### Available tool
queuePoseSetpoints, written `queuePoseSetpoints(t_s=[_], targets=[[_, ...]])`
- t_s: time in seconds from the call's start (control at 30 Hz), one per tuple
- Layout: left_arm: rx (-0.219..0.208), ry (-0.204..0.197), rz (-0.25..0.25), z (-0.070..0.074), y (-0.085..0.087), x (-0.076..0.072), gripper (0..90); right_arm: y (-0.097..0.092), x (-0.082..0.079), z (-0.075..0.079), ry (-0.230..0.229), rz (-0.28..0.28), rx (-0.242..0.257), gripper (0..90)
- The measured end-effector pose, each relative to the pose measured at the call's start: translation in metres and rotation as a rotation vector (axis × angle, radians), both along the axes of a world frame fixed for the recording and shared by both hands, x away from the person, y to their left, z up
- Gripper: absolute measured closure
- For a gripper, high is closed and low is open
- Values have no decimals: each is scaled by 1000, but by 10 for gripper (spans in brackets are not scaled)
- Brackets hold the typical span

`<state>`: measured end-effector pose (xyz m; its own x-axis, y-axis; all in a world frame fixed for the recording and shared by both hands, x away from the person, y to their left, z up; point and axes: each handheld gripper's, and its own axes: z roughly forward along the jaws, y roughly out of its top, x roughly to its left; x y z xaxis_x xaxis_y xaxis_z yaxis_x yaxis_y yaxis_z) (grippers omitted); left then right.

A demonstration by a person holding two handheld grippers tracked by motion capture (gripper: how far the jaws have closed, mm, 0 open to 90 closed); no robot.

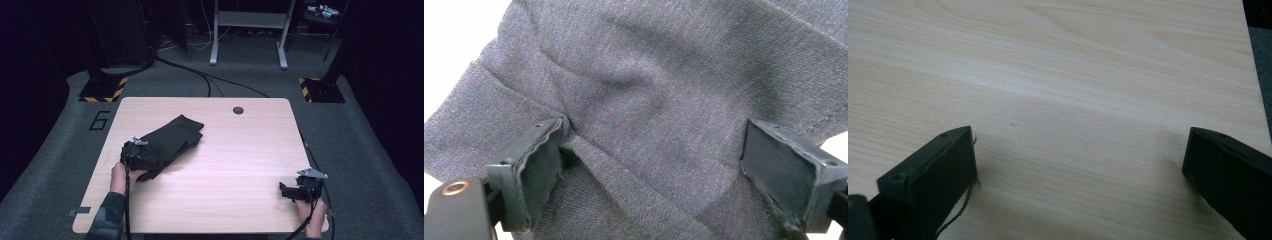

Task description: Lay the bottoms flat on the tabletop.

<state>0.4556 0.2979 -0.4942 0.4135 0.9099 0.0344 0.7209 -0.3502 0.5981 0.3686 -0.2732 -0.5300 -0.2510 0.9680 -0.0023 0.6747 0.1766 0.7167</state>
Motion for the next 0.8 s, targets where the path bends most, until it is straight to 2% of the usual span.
queuePoseSetpoints(t_s=[0.17,0.4,0.53,0.6,0.73,0.8], targets=[[-10,-16,-20,-1,1,-2,169,0,0,0,0,0,0,2],[-13,-31,-35,-2,1,-4,169,0,0,0,0,-1,1,2],[-28,-33,-66,-3,-2,-6,170,0,0,0,0,-1,0,2],[-3,-43,-99,-3,-11,-9,170,0,0,0,0,-1,0,2],[-8,-59,-121,-4,-18,-11,170,0,0,0,0,-1,0,2],[-12,-63,-151,-5,-24,-12,171,0,0,0,0,-1,1,2]])
